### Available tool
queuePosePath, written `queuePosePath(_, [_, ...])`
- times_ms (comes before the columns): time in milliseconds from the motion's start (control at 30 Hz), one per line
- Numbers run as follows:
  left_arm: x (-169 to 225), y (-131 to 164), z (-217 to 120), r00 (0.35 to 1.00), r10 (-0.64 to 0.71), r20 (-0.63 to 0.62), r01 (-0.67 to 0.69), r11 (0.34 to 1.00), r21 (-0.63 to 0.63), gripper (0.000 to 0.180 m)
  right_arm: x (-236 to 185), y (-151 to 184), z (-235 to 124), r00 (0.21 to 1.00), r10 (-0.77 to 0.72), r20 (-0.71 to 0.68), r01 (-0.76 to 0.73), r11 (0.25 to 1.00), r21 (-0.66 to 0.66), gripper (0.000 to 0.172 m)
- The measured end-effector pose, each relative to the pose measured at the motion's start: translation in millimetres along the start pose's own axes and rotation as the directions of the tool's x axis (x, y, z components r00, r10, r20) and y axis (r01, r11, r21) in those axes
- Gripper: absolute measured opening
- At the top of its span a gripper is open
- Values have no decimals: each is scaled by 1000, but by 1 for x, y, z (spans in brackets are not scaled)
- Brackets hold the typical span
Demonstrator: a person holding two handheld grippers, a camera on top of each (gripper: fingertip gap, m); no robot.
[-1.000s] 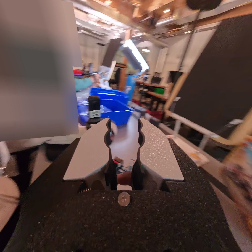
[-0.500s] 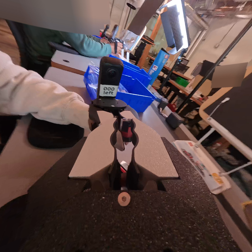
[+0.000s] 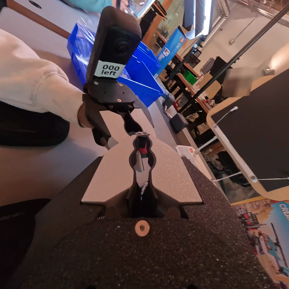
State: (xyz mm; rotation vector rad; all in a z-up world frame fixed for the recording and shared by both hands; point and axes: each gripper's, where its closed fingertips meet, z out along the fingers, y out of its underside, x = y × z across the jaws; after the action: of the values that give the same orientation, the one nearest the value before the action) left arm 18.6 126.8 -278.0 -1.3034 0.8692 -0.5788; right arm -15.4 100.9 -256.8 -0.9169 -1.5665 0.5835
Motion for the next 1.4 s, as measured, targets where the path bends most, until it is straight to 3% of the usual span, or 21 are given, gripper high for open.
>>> queuePosePath(200, [-9,7,0,998,12,55,-8,998,-65,18,2,6,4,998,-44,-38,43,998,-39,8])
queuePosePath(433, [-17,6,0,981,-173,86,177,984,-35,18,7,2,6,970,-184,-157,175,982,-70,7])
queuePosePath(500, [-17,5,-1,984,-159,85,162,986,-27,18,7,1,6,979,-149,-142,144,989,-43,7])
queuePosePath(667, [-13,4,-1,995,-84,59,85,996,-20,18,20,-14,-12,990,121,-72,-107,979,175,7])
queuePosePath(833, [-12,0,-3,996,-86,28,85,995,44,18,71,-16,-70,939,291,-181,-247,940,235,8])
queuePosePath(1033, [-17,-6,-7,991,-130,37,126,986,112,18,128,46,-186,786,343,-514,-391,920,15,8])
queuePosePath(1100, [-19,-6,-7,989,-142,43,136,983,119,18,139,73,-231,684,374,-626,-485,875,-6,8])
queuePosePath(1200, [-19,-5,-7,988,-146,48,140,983,119,18,133,113,-273,562,465,-684,-649,760,-17,8])
queuePosePath(1400, [-19,-1,-5,989,-141,51,135,985,104,18,126,165,-298,433,513,-741,-786,617,-32,15])
